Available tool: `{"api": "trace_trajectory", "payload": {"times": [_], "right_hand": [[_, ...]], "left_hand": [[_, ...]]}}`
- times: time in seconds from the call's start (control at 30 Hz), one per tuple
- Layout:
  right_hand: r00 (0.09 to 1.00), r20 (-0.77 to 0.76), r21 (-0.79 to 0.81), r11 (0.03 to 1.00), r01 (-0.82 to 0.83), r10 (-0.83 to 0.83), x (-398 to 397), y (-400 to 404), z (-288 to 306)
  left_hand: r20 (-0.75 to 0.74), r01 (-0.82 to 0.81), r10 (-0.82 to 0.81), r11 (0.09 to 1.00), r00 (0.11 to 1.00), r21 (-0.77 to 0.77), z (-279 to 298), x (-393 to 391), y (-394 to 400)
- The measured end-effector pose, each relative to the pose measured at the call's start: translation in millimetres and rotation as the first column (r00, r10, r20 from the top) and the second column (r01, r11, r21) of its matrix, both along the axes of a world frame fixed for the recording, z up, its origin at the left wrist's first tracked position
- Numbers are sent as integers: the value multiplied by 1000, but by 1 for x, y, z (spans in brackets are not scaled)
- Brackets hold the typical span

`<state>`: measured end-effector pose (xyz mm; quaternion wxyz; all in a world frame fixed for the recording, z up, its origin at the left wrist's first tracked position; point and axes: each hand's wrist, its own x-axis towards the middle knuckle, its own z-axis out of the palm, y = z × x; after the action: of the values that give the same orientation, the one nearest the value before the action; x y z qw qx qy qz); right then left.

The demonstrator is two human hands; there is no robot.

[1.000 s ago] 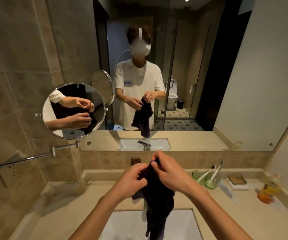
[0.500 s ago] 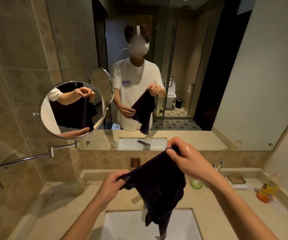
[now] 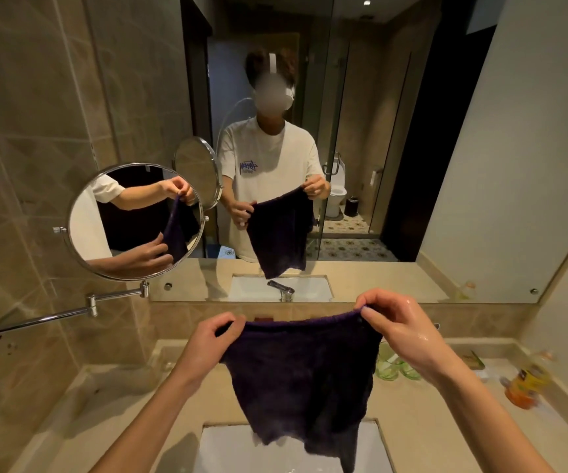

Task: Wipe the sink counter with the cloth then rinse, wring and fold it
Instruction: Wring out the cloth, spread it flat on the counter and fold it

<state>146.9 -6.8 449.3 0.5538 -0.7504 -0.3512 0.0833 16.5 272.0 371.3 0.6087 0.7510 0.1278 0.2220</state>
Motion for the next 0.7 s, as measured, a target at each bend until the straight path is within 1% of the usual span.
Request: {"api": "trace_trajectory", "payload": {"times": [0.13, 0.17, 0.27, 0.33, 0.4, 0.47, 0.5, 0.53, 0.6, 0.63, 0.7], "right_hand": [[990, -46, 85, 987, 133, -130, 11, -6, -20], [984, -34, 98, 980, 176, -173, 14, -6, -23], [954, 114, 92, 959, 267, -276, 19, -2, -25], [930, 218, 87, 955, 283, -296, 20, 1, -23], [896, 357, 46, 963, 266, -264, 23, 3, -22], [842, 507, -35, 972, 234, -184, 27, 3, -23], [828, 543, -73, 974, 216, -143, 29, 3, -24], [832, 543, -107, 974, 200, -112, 31, 4, -26], [878, 474, -155, 977, 147, -58, 31, 7, -31], [905, 423, -162, 979, 122, -43, 28, 9, -32], [965, 262, -143, 988, 55, -16, 23, 9, -34]], "left_hand": [[48, 92, -93, 996, 995, 5, 28, 0, -3], [70, 98, -98, 995, 993, 7, 36, 2, -5], [121, 44, -46, 999, 992, 17, 52, 11, -6], [156, 67, -64, 998, 986, -17, 62, 16, -6], [171, 123, -113, 991, 979, -47, 72, 21, -4], [188, 140, -126, 988, 974, -63, 83, 25, -2], [188, 149, -136, 987, 973, -58, 88, 26, -1], [182, 148, -138, 988, 974, -43, 91, 27, 1], [172, 136, -131, 991, 976, -19, 96, 27, 6], [164, 127, -124, 992, 979, -4, 98, 27, 9], [147, 112, -115, 993, 982, 31, 103, 26, 10]]}}
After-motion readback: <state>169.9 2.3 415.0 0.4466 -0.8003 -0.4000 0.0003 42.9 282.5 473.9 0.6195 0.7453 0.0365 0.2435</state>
